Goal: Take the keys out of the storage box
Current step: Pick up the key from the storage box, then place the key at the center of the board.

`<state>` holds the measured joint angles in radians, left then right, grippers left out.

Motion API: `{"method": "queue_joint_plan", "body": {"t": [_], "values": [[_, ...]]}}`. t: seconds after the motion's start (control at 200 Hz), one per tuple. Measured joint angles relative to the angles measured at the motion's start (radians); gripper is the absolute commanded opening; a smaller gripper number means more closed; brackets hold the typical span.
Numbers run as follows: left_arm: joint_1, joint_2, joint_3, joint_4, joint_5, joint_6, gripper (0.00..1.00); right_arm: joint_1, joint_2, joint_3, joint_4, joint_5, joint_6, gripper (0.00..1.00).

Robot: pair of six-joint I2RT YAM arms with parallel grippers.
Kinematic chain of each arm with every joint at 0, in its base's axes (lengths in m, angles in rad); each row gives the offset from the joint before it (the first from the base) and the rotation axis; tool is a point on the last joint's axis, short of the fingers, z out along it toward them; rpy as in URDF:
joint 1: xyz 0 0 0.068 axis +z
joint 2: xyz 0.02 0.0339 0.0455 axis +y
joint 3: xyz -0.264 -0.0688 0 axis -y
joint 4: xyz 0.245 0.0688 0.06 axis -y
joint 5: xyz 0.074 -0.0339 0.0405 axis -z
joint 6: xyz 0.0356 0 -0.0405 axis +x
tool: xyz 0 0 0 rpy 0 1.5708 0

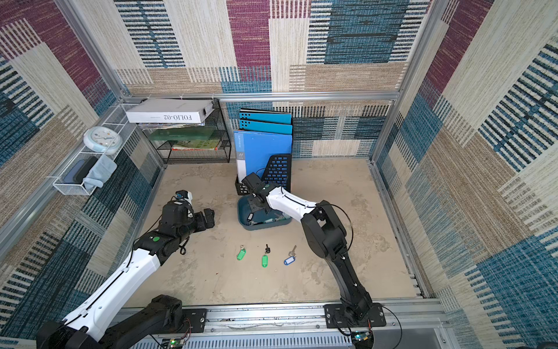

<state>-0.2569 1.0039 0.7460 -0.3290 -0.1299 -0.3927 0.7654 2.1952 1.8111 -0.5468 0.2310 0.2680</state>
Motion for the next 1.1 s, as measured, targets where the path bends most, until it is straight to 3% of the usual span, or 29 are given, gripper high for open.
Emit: {"method": "queue_joint_plan", "body": {"t": [0.281, 0.721, 0.922, 1.097], "values": [[0.0, -0.001, 0.0, 0.0, 0.013, 0.0, 0.99, 0.005, -0.236, -0.239, 0.089, -0.058, -0.053, 0.0], [0.0, -0.001, -0.007, 0.002, 0.05, -0.006, 0.99, 0.094, -0.699, -0.734, 0.336, -0.389, -0.211, 0.0], [0.0, -0.001, -0.009, 0.001, 0.059, -0.016, 0.99, 0.171, -0.729, -0.853, 0.39, -0.543, -0.208, 0.0], [0.0, -0.002, -0.012, 0.002, 0.059, -0.019, 0.99, 0.256, -0.657, -0.882, 0.413, -0.607, -0.2, 0.0]]}}
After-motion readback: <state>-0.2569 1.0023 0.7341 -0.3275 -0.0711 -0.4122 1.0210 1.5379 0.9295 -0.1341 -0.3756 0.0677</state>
